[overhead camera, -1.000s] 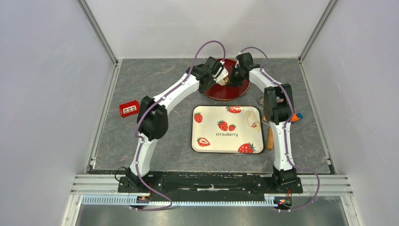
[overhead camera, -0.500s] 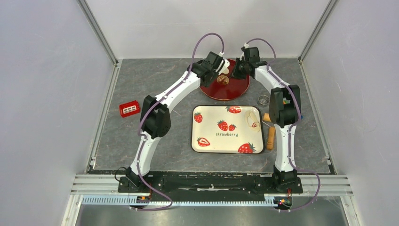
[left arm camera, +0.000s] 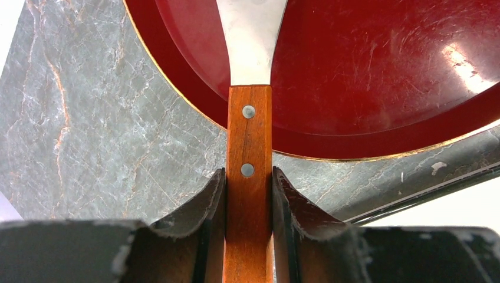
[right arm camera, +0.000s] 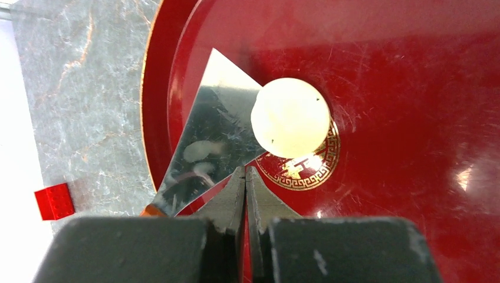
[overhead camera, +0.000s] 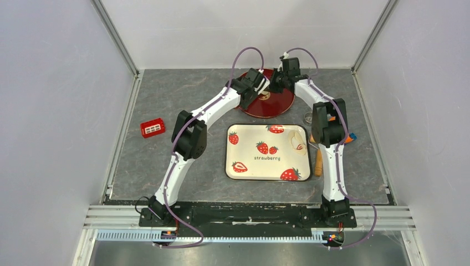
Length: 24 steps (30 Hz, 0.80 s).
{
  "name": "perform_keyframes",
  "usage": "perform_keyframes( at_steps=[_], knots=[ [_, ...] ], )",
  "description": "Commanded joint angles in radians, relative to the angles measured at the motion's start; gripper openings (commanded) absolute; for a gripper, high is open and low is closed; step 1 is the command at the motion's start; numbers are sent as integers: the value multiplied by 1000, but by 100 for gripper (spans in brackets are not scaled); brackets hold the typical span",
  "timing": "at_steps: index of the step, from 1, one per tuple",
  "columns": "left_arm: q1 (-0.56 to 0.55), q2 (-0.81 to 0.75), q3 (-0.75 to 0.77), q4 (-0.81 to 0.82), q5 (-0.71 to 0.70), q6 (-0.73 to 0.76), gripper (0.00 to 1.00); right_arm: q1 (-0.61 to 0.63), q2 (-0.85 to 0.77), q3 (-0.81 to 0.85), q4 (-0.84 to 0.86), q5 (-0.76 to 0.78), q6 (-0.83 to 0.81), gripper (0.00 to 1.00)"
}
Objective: Roll out the dumpling wrappers from the dough
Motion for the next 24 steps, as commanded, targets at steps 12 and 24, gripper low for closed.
perform_keyframes(
  at_steps=[12,24],
  knots=[
    [-6,-63,1,-1,45,-32,2,44,62,62,21,66,4,0],
    [-17,-100,1,-39,63,-16,2,44,64,67,2,127,21,0]
  ],
)
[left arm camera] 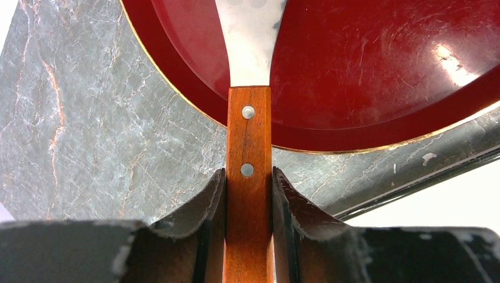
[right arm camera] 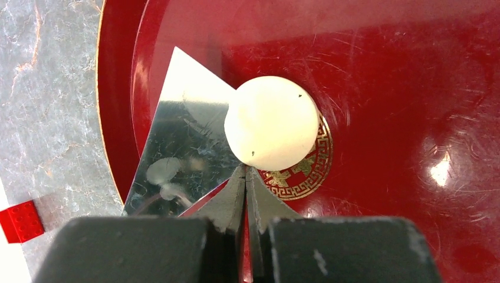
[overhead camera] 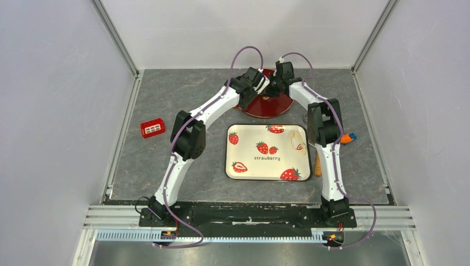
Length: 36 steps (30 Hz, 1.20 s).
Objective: Roll out the dumpling wrappers from the dough
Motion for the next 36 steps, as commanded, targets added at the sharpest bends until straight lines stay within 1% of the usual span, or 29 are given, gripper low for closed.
perform_keyframes(
  at_steps=[1,14,23,28,32,34,36],
  knots=[
    [-18,-90,3,-35,36,-8,2,0,-4,47,10,37,11,0],
    [-38,-131,-2,-79,1,0,2,-12,2,45,-19,53,15,0],
    [-44,-167,-4,-148,-25,8,2,-20,2,45,-30,58,17,0],
    [-48,-198,-24,-171,-21,5,2,-20,2,47,-31,56,30,0],
    [-52,-213,-34,-219,-23,-5,2,-20,-2,46,-32,42,29,0],
    [-52,-232,-68,-223,-26,-20,2,-21,-12,36,-36,25,21,0],
    [-52,-255,-104,-216,-25,-39,2,-21,-31,5,-37,-3,6,5]
  ],
)
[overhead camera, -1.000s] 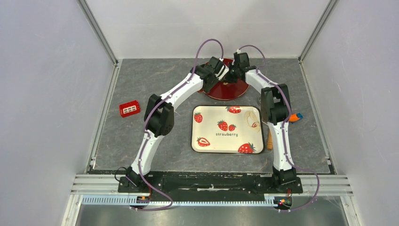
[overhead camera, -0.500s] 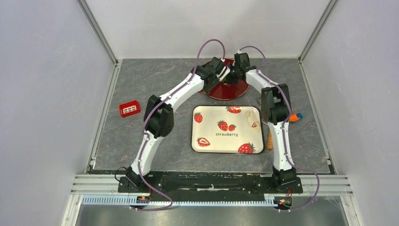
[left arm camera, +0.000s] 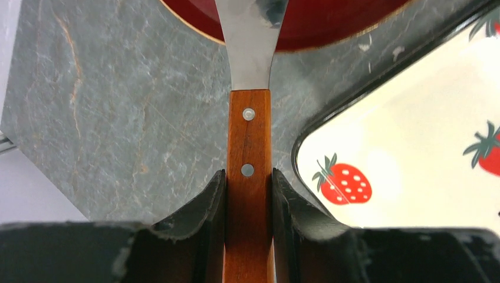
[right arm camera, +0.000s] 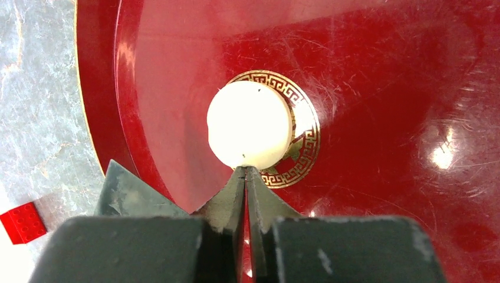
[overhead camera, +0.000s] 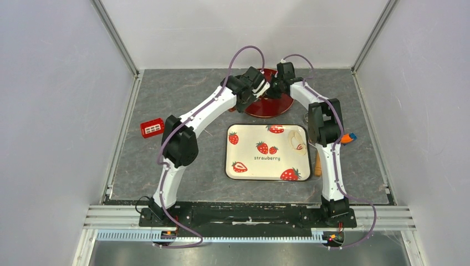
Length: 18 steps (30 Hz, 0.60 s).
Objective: Roll out the dumpling wrappers from the dough
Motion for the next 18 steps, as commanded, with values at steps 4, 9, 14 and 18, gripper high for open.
perform_keyframes(
  at_steps=[4,9,14,18],
  knots=[
    [12,-147,-114,22,52,-95,2,-9,-89,-80,19,-76,-61,25],
    [60,-250,-235,152,185,-218,2,-9,-197,-191,24,-68,-114,48],
    [118,-401,-432,343,248,-349,2,-11,-308,-265,17,-61,-149,62],
    [175,-556,-662,521,225,-452,2,-11,-417,-324,-23,-38,-205,72]
  ],
)
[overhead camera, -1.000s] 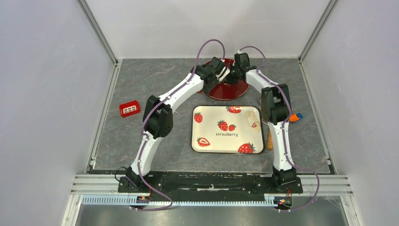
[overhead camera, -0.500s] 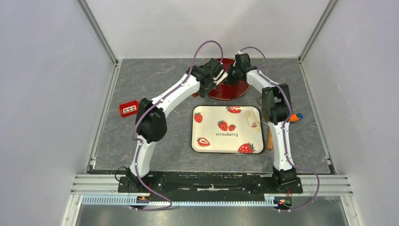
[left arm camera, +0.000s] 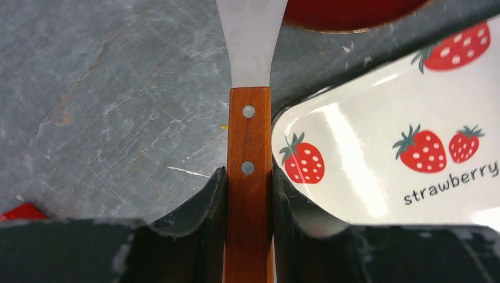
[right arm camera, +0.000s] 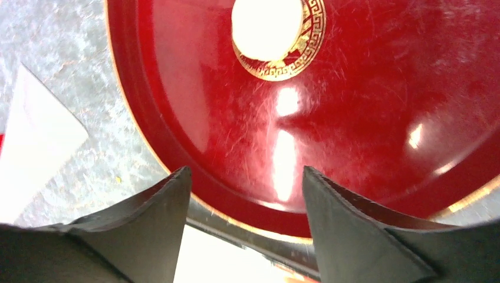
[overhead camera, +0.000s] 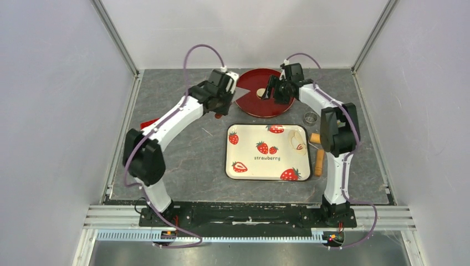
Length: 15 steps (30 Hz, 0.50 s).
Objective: Roll out the dumpling wrappers from the dough
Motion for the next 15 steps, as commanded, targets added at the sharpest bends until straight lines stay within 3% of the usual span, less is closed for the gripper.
perform_keyframes(
  at_steps=[1,8,15],
  knots=[
    [56,-209,-221,283,6,-193,2,-6,-187,-70,-29,36,-91,76],
    [87,-391,-536,352,-93,-280,8,-37,-441,-352,-45,65,-173,89],
    [87,-434,-701,357,-83,-330,31,-48,-656,-612,-45,155,-193,97]
  ],
)
